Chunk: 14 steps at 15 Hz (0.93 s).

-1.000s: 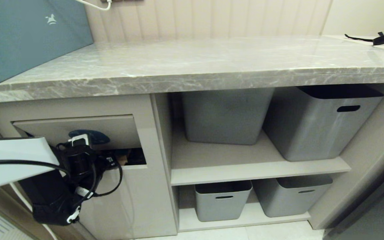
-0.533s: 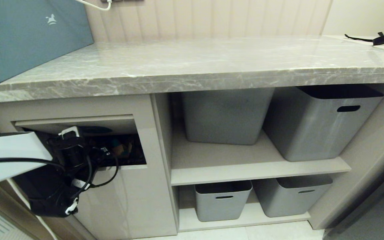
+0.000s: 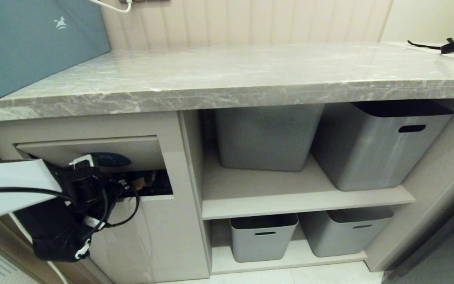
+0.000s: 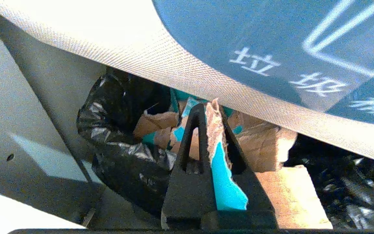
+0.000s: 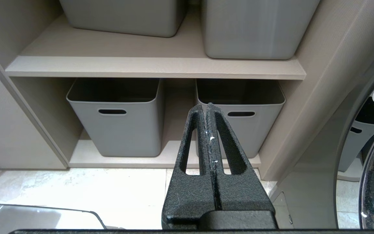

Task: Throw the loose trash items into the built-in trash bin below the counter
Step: Put the garbage in the trash can

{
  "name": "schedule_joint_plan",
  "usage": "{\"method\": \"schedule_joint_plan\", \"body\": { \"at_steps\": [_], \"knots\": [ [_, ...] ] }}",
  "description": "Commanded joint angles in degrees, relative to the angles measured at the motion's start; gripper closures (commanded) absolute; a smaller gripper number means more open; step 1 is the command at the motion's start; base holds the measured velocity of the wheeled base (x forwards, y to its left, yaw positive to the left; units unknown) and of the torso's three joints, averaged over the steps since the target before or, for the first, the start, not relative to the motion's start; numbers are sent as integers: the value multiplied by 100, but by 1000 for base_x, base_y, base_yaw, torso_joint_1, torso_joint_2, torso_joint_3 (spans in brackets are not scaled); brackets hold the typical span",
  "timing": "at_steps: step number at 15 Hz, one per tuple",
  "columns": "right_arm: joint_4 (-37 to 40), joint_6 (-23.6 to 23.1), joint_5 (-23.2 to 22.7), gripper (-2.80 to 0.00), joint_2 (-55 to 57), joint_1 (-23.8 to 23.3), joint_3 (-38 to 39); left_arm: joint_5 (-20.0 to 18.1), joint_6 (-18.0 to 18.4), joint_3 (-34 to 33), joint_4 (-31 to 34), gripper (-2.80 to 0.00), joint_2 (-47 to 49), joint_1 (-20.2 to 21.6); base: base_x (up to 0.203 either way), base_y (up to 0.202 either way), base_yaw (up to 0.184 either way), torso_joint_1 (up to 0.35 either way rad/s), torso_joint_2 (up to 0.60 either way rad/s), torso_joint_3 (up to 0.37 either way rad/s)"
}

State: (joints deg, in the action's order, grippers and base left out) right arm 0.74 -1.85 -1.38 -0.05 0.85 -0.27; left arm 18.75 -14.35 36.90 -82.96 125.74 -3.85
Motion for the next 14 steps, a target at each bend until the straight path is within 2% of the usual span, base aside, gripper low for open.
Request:
{"method": "schedule_joint_plan", "body": {
  "at_steps": [1, 9, 14],
  "knots": [
    [-2, -2, -3, 0, 5, 3, 0, 15, -7, 9, -45, 0, 148, 3, 0, 0, 0, 0, 0, 0],
    [-3, -8, -3, 0, 5, 3, 0, -6, 79, -58, -45, 0, 265, -37, 0, 0, 0, 0, 0, 0],
    [3, -8, -3, 0, 5, 3, 0, -37, 181, -372, -63, 0, 57, -52, 0, 0, 0, 0, 0, 0]
  ]
}}
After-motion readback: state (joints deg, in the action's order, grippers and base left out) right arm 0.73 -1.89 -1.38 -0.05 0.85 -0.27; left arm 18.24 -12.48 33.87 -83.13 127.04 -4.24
